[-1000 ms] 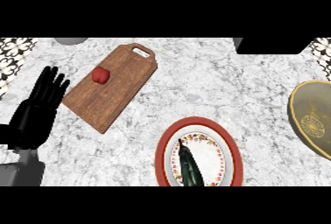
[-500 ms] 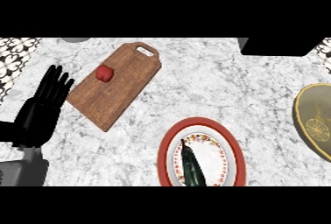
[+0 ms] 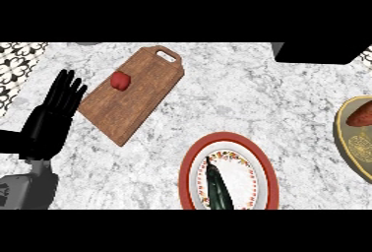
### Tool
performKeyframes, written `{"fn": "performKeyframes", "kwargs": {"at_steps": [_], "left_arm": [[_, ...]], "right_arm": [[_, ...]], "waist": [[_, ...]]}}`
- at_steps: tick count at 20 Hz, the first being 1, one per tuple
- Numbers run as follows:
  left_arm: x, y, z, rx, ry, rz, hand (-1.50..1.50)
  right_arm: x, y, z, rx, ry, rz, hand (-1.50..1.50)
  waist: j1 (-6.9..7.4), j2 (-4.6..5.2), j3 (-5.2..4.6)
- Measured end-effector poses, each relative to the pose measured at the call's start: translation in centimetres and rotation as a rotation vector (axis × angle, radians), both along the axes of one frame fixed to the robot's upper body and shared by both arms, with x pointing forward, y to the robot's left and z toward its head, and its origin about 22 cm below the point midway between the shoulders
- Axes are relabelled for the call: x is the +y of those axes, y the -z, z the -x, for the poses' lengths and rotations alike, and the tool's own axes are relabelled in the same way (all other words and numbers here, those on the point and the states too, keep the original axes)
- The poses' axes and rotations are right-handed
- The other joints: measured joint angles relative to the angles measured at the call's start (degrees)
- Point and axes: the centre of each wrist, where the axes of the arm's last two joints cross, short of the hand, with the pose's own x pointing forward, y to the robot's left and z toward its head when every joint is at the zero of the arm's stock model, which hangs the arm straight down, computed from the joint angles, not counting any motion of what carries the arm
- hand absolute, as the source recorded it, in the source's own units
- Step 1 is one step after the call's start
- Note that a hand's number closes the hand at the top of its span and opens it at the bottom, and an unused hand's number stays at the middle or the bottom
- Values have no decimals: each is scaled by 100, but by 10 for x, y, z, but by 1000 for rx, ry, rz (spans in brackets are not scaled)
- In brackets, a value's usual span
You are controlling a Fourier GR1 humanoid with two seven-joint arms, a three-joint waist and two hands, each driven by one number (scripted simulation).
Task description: Pick the sweet potato from the plate and place it in the bowl
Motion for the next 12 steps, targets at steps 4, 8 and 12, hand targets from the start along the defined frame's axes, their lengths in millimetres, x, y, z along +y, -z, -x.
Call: {"fn": "performKeyframes", "kwargs": {"at_steps": [4, 8, 12], "left_arm": [[-2, -3, 0, -2, -4, -2, 0], [-2, -1, 6, -4, -11, 1, 0], [2, 0, 7, -3, -23, 1, 0]], "right_arm": [[-2, 12, -6, -21, -73, -93, -150], [-8, 10, -9, -163, -91, -238, -150], [-18, -1, -9, -341, -46, -433, -150]], "waist": [[-9, -4, 7], [-26, -15, 10], [-81, -25, 9]]}}
